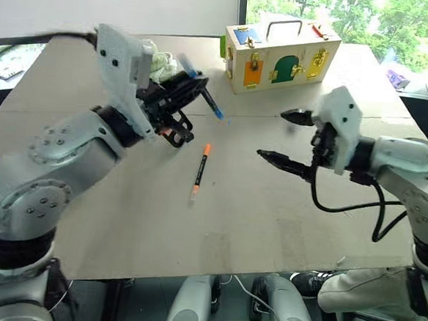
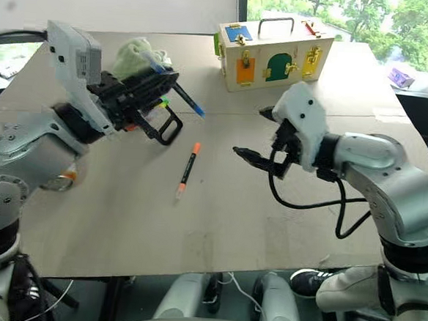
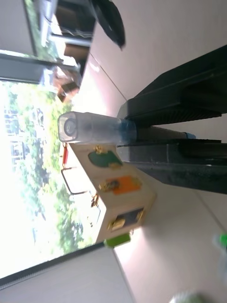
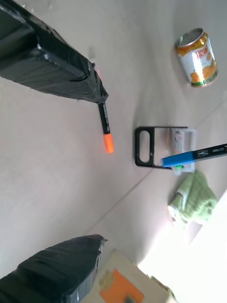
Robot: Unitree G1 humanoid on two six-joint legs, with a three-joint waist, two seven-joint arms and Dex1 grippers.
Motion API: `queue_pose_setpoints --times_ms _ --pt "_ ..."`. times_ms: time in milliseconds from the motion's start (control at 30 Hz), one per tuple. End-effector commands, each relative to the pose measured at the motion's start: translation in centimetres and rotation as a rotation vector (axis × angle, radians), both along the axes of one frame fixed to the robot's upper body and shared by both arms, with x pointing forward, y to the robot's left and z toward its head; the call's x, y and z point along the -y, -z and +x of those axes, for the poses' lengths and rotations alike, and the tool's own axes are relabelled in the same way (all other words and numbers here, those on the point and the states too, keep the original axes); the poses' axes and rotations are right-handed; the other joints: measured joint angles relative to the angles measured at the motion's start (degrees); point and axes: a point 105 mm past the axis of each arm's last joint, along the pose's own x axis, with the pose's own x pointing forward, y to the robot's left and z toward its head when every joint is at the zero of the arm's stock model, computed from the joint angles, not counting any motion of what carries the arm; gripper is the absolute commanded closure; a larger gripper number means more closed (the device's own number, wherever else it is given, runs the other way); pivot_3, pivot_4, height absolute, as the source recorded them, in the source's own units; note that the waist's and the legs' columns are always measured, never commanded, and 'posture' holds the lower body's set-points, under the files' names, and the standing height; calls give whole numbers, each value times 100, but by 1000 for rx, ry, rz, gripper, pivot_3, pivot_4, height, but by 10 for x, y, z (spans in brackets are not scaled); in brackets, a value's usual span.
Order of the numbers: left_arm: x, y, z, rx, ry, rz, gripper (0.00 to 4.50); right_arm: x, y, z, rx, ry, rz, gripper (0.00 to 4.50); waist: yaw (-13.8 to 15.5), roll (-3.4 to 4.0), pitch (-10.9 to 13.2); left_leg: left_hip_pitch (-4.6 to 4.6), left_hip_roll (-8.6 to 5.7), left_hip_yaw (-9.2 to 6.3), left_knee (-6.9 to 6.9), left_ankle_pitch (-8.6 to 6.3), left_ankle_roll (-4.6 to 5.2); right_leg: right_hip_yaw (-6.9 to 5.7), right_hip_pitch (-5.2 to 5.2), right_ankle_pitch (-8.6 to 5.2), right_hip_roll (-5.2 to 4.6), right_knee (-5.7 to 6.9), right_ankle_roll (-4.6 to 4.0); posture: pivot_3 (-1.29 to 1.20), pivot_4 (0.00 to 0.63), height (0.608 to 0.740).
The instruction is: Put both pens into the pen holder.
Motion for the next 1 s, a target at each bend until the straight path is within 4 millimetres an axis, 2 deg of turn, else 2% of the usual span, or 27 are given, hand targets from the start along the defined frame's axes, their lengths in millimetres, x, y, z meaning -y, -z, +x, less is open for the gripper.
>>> queue_pose_setpoints --times_ms 33,100,200,500,700,733,767,833,900,933,1000 --pt "-1 -3 -3 210 -93 337 4500 0 -13 -13 102 -61 27 31 10 2 1 -2 2 1 -4 2 -4 0 -6 0 2 -1 0 0 150 740" --pt "-8 7 4 234 -139 456 4500 0 -13 -11 109 -57 34 31 19 3 2 -1 2 6 -14 5 -9 5 -11 -1 2 0 0 0 150 740" --pt "-16 20 16 220 -193 511 4500 0 -11 -8 115 -54 35 31 24 2 3 -8 4 5 -15 5 -8 5 -19 -2 0 -1 2 0 150 740" --pt "-30 52 45 102 -269 470 4500 -2 -9 -8 141 -58 20 31 31 0 4 -13 6 3 -13 5 -6 3 -19 -2 -3 -1 3 0 150 740" --pt "-49 55 59 56 -359 454 4500 -5 -11 -19 160 -107 30 31 29 -1 4 -13 6 4 -10 6 -6 2 -19 -2 -4 0 3 0 150 740" --pt "-49 55 60 40 -355 431 3534 -5 -11 -21 162 -119 30 0 30 -2 4 -13 6 3 -10 6 -6 2 -19 -2 -4 0 3 0 150 740" --pt "-48 55 60 28 -346 417 3244 -6 -10 -23 162 -127 29 0 32 -2 4 -14 6 2 -9 6 -6 1 -19 -2 -4 0 3 0 150 740" --pt "-46 53 60 7 -331 370 2174 -6 -10 -24 162 -134 29 0 28 -3 5 -14 6 3 -6 6 -5 2 -18 -2 -5 1 3 0 150 740" --pt "-36 47 57 -83 -266 202 1565 -4 -8 -25 159 -131 27 0 34 -5 6 -15 6 2 -2 6 -5 2 -17 -1 -5 2 3 0 150 740" --pt "-29 45 54 -150 -208 109 935 -3 -8 -24 157 -128 26 0 32 -9 9 -19 8 -4 8 6 -5 -3 -17 -2 -5 6 3 0 150 740" --pt "-12 42 45 -299 -80 -32 374 -2 -7 -24 154 -120 28 0 40 -17 13 -22 11 -8 16 6 -5 -7 -14 -2 -4 7 4 0 150 740"
